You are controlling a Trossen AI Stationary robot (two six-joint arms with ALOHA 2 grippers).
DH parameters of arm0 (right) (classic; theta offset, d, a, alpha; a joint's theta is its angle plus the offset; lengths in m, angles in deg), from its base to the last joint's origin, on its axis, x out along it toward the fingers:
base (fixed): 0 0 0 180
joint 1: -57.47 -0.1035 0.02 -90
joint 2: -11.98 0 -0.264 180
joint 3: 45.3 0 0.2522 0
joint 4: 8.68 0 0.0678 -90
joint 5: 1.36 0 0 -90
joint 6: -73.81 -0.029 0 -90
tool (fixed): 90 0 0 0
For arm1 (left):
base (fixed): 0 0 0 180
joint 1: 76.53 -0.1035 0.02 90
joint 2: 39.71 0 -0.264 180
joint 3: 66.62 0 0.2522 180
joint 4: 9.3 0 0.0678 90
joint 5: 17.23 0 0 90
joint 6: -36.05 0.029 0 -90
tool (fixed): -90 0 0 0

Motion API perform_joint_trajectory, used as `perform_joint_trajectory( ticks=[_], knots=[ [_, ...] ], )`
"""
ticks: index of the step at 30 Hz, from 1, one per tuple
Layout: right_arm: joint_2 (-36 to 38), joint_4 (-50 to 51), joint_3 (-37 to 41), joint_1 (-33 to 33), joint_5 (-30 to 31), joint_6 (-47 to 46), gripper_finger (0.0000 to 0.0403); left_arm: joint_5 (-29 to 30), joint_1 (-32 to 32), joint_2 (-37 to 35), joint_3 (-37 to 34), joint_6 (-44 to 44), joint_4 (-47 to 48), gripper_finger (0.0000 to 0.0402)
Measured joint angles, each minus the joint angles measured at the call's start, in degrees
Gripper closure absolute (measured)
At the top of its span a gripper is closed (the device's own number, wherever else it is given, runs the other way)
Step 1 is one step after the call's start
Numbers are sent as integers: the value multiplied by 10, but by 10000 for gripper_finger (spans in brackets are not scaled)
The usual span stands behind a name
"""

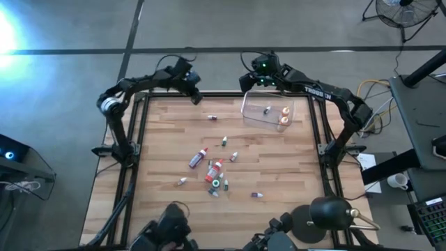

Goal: Pick & Place food coloring
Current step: Put the small green food coloring bottle into the transparent bin

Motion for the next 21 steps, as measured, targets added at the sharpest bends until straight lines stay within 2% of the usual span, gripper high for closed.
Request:
perform_joint_trajectory(
  ticks=[4,8,13,21],
  knots=[
    [0,0,2,0,0,3,175,55,0,49,66,96,65,402],
    [0,1,6,-1,0,3,174,50,0,70,98,138,90,402],
    [0,2,14,-1,0,5,174,50,1,72,84,206,90,402],
    [0,2,24,0,0,25,174,54,8,76,56,198,82,401]
  ],
)
